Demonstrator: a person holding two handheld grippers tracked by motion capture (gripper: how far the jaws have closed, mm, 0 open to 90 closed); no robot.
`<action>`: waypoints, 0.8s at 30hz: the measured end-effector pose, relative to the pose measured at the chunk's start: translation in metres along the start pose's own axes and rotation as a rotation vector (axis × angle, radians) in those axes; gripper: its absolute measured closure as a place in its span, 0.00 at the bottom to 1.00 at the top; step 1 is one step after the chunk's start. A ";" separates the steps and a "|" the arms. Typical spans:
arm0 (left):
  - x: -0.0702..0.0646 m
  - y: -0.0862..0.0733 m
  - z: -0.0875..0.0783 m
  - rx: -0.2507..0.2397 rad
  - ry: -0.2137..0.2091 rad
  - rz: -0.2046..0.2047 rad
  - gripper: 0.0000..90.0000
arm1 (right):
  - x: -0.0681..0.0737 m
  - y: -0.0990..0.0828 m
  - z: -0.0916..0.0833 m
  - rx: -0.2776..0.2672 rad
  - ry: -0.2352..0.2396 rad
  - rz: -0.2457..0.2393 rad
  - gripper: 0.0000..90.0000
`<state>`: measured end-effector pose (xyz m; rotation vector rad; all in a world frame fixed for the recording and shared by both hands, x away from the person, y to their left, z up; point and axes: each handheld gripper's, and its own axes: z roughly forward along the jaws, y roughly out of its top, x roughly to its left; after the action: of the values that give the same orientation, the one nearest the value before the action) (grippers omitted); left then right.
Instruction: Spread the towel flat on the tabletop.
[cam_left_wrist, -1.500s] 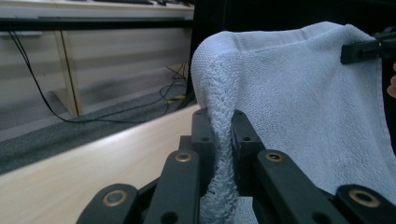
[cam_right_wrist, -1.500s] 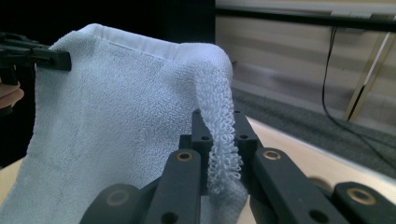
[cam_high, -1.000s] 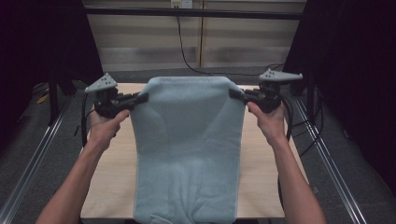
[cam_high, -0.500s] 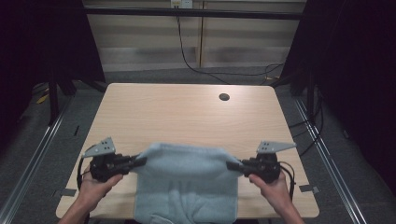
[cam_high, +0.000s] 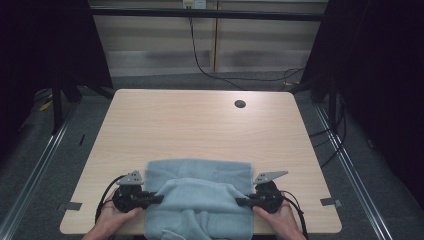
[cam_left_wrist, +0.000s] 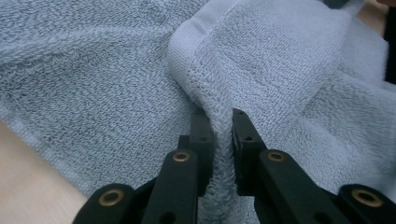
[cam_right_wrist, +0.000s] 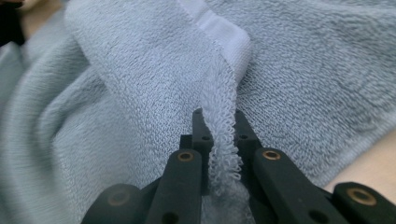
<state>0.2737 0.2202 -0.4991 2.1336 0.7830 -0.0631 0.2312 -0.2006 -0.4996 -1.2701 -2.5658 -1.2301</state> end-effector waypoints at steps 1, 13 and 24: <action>0.006 0.004 0.002 -0.004 0.012 -0.009 0.91 | -0.003 0.004 0.001 -0.002 -0.020 -0.003 0.94; 0.065 0.053 0.032 -0.056 0.155 -0.016 0.90 | -0.068 0.066 0.028 -0.037 -0.167 0.018 0.94; 0.108 0.086 0.052 -0.100 0.231 -0.111 0.90 | -0.113 0.109 0.051 -0.073 -0.214 0.080 0.94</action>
<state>0.4192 0.1980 -0.5058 2.0238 1.0182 0.1640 0.3962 -0.2029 -0.5033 -1.5840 -2.5998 -1.2474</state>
